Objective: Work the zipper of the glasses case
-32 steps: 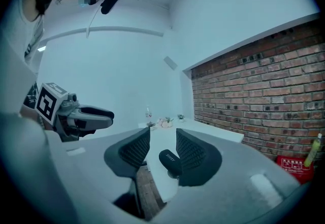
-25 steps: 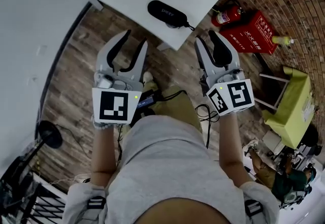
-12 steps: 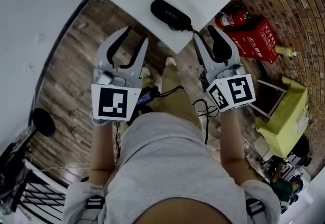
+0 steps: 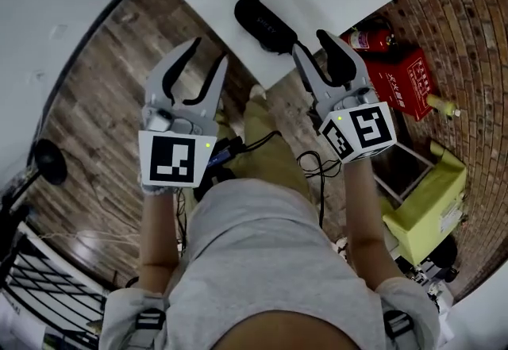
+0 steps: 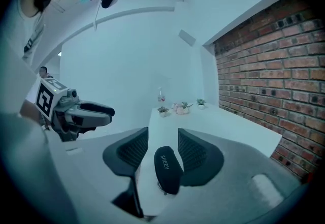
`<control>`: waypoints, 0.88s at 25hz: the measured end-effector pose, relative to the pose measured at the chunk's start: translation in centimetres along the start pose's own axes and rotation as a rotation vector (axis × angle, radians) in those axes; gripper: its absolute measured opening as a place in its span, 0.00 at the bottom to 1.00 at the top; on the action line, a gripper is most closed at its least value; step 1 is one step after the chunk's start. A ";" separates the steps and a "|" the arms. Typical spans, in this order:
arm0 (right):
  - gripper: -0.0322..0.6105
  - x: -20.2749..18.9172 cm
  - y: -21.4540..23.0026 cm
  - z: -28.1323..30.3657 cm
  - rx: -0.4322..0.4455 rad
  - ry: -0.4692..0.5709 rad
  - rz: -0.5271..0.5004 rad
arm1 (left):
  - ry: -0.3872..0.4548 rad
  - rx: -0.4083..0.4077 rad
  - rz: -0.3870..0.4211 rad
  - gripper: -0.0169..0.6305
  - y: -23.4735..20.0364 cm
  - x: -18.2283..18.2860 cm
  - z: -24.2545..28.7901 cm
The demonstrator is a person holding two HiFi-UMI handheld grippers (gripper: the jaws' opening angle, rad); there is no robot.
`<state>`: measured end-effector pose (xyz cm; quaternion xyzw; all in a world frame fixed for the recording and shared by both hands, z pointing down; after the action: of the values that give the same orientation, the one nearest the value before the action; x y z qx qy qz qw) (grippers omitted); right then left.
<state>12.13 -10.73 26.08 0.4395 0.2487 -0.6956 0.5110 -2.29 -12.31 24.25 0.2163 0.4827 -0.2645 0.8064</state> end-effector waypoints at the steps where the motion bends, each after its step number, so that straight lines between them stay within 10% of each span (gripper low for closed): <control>1: 0.33 -0.2 0.2 0.6 0.020 -0.010 -0.006 | -0.008 0.012 -0.002 0.26 0.0 -0.3 0.2; 22: 0.41 -5.7 2.8 13.0 0.357 -0.251 -0.051 | -0.138 0.118 -0.130 0.27 1.9 -5.8 4.6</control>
<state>10.66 -19.26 37.63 0.4266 0.0671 -0.7906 0.4342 -0.30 -12.37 31.66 0.2131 0.4226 -0.3583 0.8047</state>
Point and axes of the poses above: the fingertips, and each gripper's own axes: z forward along the fingers, y to its right, x out of its top, the point moved 1 cm from there along -z, backward along the fingers, and after that the axes turned 11 degrees about -y, right-handed, at the moved point
